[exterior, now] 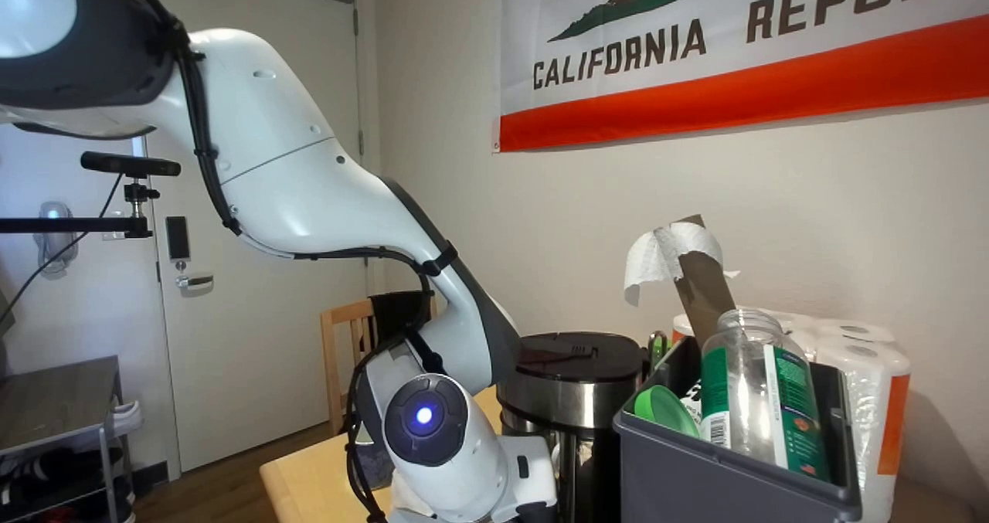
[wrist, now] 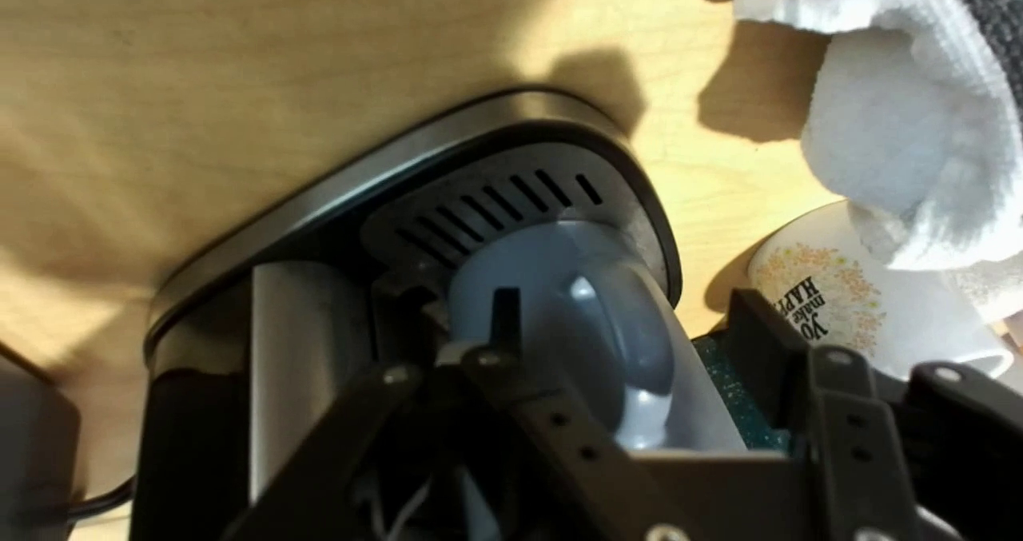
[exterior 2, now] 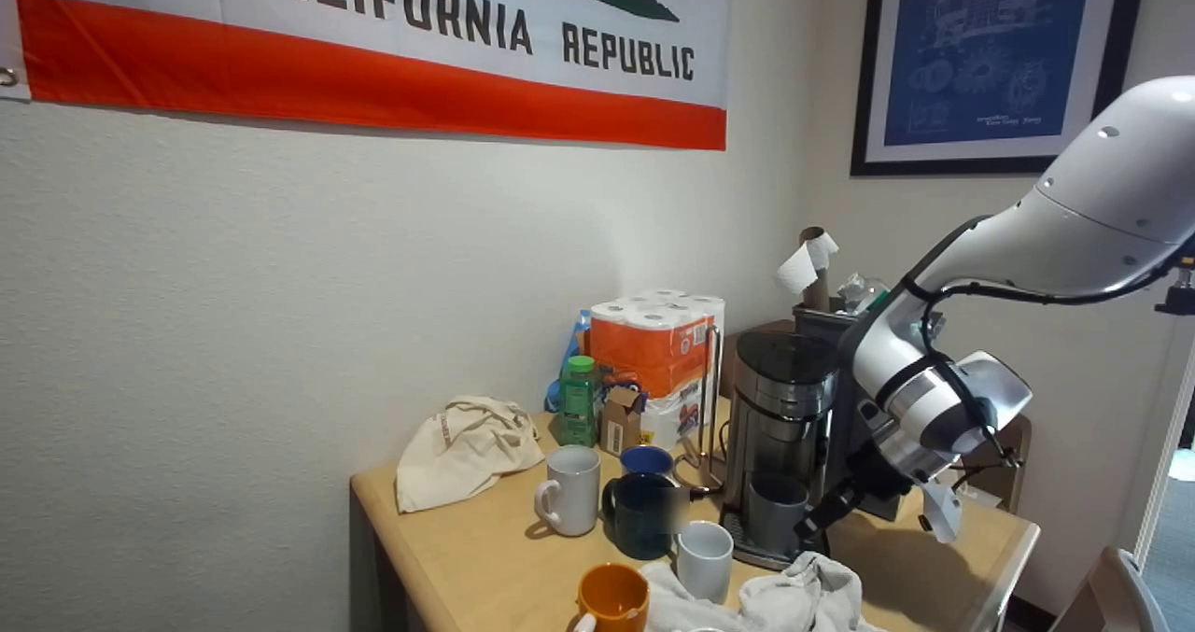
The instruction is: Take the gray cup and place it at the left of the black cup
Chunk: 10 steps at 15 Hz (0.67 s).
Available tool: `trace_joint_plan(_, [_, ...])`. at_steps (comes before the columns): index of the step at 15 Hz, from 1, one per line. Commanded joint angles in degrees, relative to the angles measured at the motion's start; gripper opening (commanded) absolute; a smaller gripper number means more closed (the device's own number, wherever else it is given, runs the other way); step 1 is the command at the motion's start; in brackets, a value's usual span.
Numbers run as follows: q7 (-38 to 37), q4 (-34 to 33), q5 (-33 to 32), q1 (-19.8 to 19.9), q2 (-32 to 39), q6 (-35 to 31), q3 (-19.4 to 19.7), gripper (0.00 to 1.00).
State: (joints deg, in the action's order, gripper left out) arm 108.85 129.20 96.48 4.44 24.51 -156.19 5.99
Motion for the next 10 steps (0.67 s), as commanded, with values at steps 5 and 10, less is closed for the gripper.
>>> trace_joint_plan(5, [7.1, -0.1, 8.7, -0.5, 0.1, -2.4, 0.1, 0.06])
trace_joint_plan(10, [9.2, 0.4, 11.5, -0.8, -0.5, -2.7, 0.2, 0.07])
